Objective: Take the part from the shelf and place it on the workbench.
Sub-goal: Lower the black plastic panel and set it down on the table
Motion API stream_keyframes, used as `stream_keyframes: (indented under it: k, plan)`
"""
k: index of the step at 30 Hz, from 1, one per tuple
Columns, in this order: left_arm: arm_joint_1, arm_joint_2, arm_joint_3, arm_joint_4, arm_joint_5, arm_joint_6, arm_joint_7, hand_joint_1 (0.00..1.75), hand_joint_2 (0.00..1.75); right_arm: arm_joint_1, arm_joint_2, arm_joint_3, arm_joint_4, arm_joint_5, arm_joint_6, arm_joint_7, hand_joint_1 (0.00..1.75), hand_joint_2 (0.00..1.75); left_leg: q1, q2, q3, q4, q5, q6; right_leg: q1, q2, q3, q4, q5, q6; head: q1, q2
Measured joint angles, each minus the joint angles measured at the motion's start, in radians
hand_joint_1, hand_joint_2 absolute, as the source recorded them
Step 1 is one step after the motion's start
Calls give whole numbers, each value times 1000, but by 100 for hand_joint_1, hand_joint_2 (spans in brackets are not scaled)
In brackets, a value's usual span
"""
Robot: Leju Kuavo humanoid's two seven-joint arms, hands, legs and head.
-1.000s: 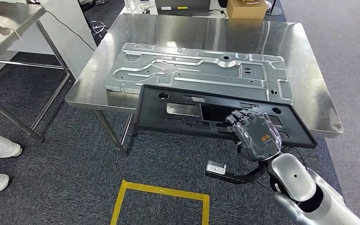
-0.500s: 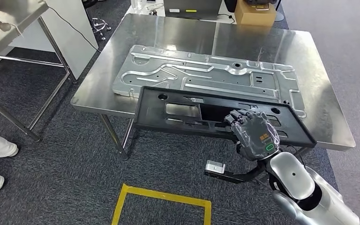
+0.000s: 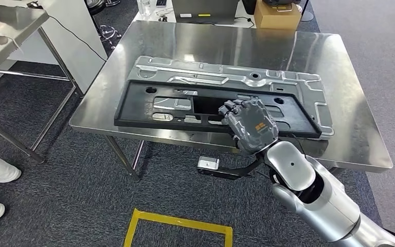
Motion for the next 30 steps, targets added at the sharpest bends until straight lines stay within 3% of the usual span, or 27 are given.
stream_keyframes:
  k: [2, 4, 7, 9, 11, 13, 14, 15, 17, 19, 20, 22, 24, 26, 28, 29, 30]
  plan:
    - [5, -1, 0, 0, 0, 2, 0, 0, 175, -11, 15, 10, 11, -1, 0, 0, 169, 175, 3, 2, 43, -128, 92, -2, -2, 0, 17, 3, -16, 8, 0, 0]
    - [8, -3, 0, 0, 0, 3, -1, 0, 175, -21, 20, 17, 19, -4, 1, 3, 169, 175, 0, 3, 82, -227, 134, 4, 1, 0, 25, 5, -29, 20, 1, 0]
    - [8, -6, -1, 0, 0, 5, -4, 0, 175, -26, 21, 23, 28, -9, 2, 9, 169, 175, -3, 1, 90, -244, 124, 24, 4, -1, 31, -2, -36, 36, 1, 0]
    - [9, -7, -2, 0, 0, 6, -6, 0, 175, -26, 21, 25, 32, -13, 0, 12, 169, 175, -2, 0, 100, -250, 120, 39, 2, -2, 25, 23, -52, 45, 2, 0]
    - [10, -8, -3, 0, 0, 7, -9, 0, 175, -23, 20, 25, 36, -16, -4, 16, 169, 175, -2, 0, 110, -253, 113, 53, 2, -1, -32, 130, -97, 49, 2, 0]
    - [9, -9, -8, 0, 0, 9, -11, 0, 175, -12, 17, 26, 41, -18, -7, 22, 169, 175, -7, -1, 119, -253, 103, 62, 4, -1, -119, 262, -133, 48, 2, 0]
    - [9, -10, -11, 0, 0, 11, -12, 0, 175, -4, 15, 26, 44, -18, -9, 25, 169, 175, -10, -3, 127, -253, 97, 64, 5, -1, -147, 291, -125, 46, 2, 0]
    - [9, -12, -14, 0, 0, 13, -12, 0, 175, 5, 12, 26, 48, -17, -11, 29, 169, 175, -15, -5, 136, -253, 91, 66, 8, -1, -157, 281, -96, 40, 2, 0]
    - [10, -14, -18, 0, 0, 15, -13, 0, 175, 19, 3, 26, 53, -12, -19, 34, 169, 175, -23, -8, 160, -254, 75, 67, 20, 0, -127, 164, -1, 17, 2, 0]
    - [11, -20, -19, 1, 0, 17, -14, 0, 175, 26, -7, 25, 58, -6, -29, 37, 169, 175, -29, -9, 175, -255, 62, 63, 33, -2, -86, 56, 53, -11, 2, 0]
    - [10, -22, -19, 1, -1, 18, -14, 0, 175, 27, -10, 25, 59, -4, -32, 39, 169, 175, -28, -9, 177, -257, 57, 59, 38, -1, -76, 32, 55, -20, 2, 0]
    - [7, -22, -19, 2, -1, 19, -14, 0, 175, 30, -14, 25, 60, -3, -34, 40, 169, 175, -28, -8, 184, -265, 52, 49, 38, 1, -65, 14, 48, -25, 4, 0]
    - [5, -20, -20, 2, -2, 20, -15, 0, 175, 32, -17, 25, 61, -3, -35, 41, 169, 175, -30, -4, 189, -256, 40, 39, 28, 0, -43, -9, 48, -23, 3, 0]
    - [6, -18, -20, 2, -2, 20, -15, 0, 175, 33, -18, 25, 61, -2, -37, 41, 169, 175, -25, -3, 148, -170, 2, 26, 18, -2, -18, -29, 45, -22, 1, 0]
    - [5, -16, -20, 2, -2, 20, -15, 0, 175, 36, -18, 25, 64, -2, -38, 41, 169, 175, -14, -2, 62, -36, -40, 11, 14, -2, -5, -31, 34, -21, 0, 0]
    - [5, -15, -19, 2, -2, 20, -15, 0, 175, 39, -18, 25, 64, -2, -38, 40, 169, 175, -9, -2, 29, 4, -41, 4, 12, -2, 1, -30, 27, -18, 0, 0]
    - [6, -13, -19, 2, -2, 20, -15, 0, 175, 43, -18, 25, 65, -2, -38, 40, 169, 175, -4, -2, 13, 7, -19, -2, 9, -2, 8, -28, 19, -14, 0, 0]
